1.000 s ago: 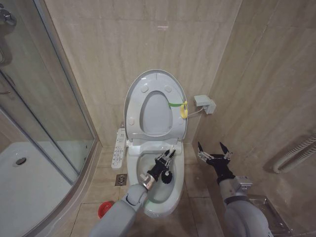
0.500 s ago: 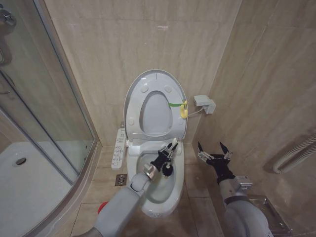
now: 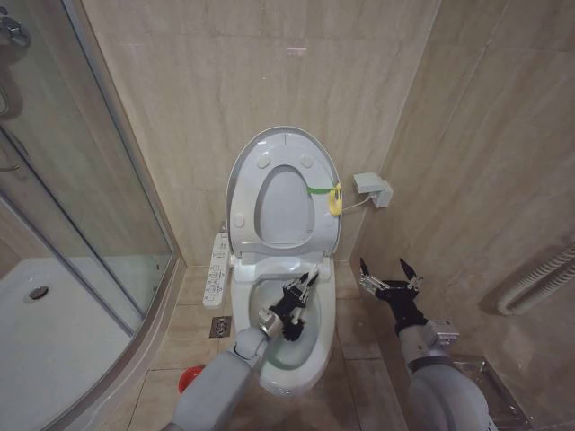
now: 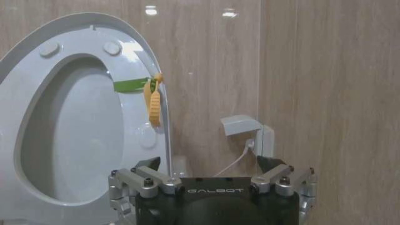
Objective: Open the toilet lid, clean the toilet bowl with a toilet brush, close the toilet lid, and flush.
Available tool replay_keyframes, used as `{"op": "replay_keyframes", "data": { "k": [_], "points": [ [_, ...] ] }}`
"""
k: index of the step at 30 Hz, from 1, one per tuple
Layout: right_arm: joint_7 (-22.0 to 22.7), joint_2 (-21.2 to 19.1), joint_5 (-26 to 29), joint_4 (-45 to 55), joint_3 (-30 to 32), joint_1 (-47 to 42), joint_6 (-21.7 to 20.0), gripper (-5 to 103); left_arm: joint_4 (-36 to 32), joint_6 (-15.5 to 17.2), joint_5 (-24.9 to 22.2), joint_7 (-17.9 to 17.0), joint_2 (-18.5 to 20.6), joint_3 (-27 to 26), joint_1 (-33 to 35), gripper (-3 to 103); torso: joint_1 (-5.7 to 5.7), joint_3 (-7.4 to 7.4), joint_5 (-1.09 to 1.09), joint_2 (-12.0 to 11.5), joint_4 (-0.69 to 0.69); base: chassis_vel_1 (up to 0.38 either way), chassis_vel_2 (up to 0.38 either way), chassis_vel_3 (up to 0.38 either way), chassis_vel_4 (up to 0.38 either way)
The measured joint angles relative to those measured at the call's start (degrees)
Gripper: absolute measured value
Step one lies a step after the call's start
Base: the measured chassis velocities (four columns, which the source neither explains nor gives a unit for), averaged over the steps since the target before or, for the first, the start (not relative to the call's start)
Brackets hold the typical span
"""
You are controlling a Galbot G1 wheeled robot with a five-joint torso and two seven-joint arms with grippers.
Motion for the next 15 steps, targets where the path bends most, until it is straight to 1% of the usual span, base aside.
{"op": "replay_keyframes", "data": {
  "k": [3,8,11,15],
  "points": [
    [0.00,0.00,0.00,0.00,0.00,0.00,0.00,100,-1.20,0.11,0.12,-0.15,-1.45,0.35,-1.28,19,0.00,0.00,0.00,0.00,-0.03,0.000,0.000,0.000,0.000],
    [0.00,0.00,0.00,0.00,0.00,0.00,0.00,100,-1.72,0.23,0.14,-0.16,-2.68,1.05,-1.54,19,0.00,0.00,0.00,0.00,-0.03,0.000,0.000,0.000,0.000],
    [0.00,0.00,0.00,0.00,0.00,0.00,0.00,100,-0.55,0.05,0.13,0.23,-2.99,1.33,-1.58,19,0.00,0.00,0.00,0.00,-0.02,0.000,0.000,0.000,0.000],
    [0.00,0.00,0.00,0.00,0.00,0.00,0.00,100,3.86,-0.94,-0.65,1.57,-2.87,1.04,-3.35,19,0.00,0.00,0.00,0.00,0.00,0.000,0.000,0.000,0.000]
  ]
}}
